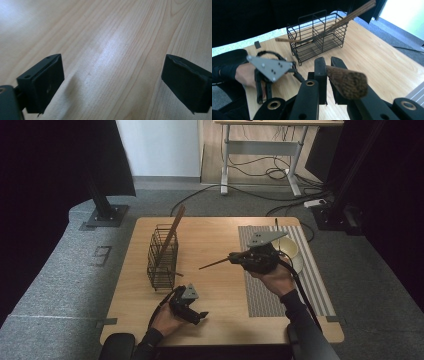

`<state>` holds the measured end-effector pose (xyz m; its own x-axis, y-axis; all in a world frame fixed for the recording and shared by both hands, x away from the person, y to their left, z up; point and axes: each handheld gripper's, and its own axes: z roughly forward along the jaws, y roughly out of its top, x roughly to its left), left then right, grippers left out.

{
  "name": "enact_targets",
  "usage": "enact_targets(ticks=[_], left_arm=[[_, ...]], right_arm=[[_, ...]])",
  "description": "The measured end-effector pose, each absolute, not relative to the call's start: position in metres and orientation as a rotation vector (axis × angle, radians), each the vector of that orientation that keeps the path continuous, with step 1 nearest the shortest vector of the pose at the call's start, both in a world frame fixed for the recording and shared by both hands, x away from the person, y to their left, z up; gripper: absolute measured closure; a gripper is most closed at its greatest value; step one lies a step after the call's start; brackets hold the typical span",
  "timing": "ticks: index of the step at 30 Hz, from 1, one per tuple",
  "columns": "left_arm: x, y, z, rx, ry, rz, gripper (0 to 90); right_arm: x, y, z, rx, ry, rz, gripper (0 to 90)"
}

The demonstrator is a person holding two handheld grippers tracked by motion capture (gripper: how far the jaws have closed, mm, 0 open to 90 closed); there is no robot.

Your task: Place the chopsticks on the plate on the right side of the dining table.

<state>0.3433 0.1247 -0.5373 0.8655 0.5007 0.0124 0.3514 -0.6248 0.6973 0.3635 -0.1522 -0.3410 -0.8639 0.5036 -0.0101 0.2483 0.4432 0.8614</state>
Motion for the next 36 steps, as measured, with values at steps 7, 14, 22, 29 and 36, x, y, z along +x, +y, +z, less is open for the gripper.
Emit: enact_targets(ticks=[7,14,22,29,36], left_arm=[[0.345,0.131,-0.528,2.260,0.613,0.255,11.4],[0.344,0.130,-0.522,2.249,0.591,0.257,15.3],[0.341,0.129,-0.516,2.242,0.548,0.284,21.0],[0.339,0.127,-0.512,2.216,0.512,0.279,30.1],[0.333,0.123,-0.510,2.196,0.464,0.293,43.8]], right_arm=[[0.357,-0.162,-0.358,0.677,2.442,1.393,82.5],[0.347,-0.163,-0.372,0.665,2.459,1.401,82.6],[0.333,-0.156,-0.386,0.632,2.492,1.395,82.6],[0.324,-0.151,-0.400,0.627,2.521,1.417,82.6],[0.316,-0.144,-0.408,0.616,2.544,1.424,82.6]])
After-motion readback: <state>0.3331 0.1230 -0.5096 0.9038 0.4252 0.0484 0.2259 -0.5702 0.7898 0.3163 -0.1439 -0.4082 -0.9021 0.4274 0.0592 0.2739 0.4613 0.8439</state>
